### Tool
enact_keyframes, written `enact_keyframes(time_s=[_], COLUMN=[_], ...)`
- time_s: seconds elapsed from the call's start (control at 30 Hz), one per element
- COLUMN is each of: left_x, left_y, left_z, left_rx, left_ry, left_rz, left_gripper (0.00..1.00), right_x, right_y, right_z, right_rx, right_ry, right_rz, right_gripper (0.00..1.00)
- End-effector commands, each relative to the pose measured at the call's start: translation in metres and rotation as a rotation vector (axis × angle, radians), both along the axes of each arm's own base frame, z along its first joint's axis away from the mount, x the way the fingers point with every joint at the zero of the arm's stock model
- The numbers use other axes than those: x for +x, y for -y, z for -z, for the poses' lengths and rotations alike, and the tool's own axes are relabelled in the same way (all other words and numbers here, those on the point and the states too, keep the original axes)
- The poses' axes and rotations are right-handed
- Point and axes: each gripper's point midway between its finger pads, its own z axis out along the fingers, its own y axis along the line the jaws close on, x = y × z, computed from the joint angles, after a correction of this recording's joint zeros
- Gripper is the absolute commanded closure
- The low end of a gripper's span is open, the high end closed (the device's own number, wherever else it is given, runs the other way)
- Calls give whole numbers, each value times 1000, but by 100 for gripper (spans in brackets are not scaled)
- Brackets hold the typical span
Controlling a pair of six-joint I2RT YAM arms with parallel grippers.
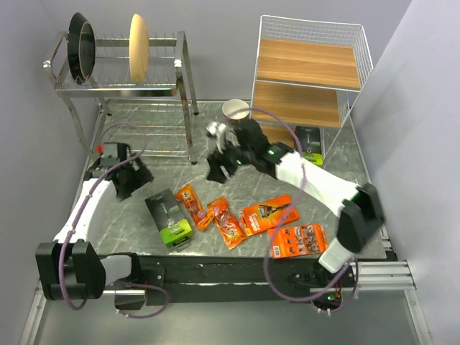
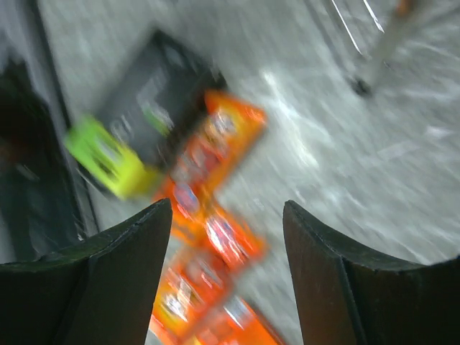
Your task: Place and organize the shaving razors onto the shelf
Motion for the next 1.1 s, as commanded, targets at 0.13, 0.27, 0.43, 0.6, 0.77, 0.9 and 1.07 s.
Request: enact_keyframes(time_s=[0.13, 0.27, 0.43, 0.6, 0.77, 0.9, 1.07], left_x=[-57, -69, -72, -78, -81, -82, -88], left_y=[-5, 11, 29, 42, 30, 23, 19], left_z=[54, 80, 97, 114, 127, 128, 130], left_rx=[-130, -225, -327, -448, -487, -490, -516], left_ry=[-228, -309, -332, -324, -370, -437, -498], left_rz=[-205, -198, -161, -104, -179, -207, -192], left_gripper=[15, 23, 40, 51, 77, 99, 99], right_x=[-10, -20, -27, -28, -34, -35, -31], right_y=[-97, -122, -126, -126, -121, -113, -109], right_z=[-17, 5, 40, 66, 83, 93, 103], right_rx=[237, 207, 167, 132, 95, 66, 50], right_ry=[-394, -452, -560, -612, -647, -653, -639], right_rz=[29, 54, 125, 145, 162, 189, 205], right_gripper=[30, 30, 30, 30, 29, 29, 29])
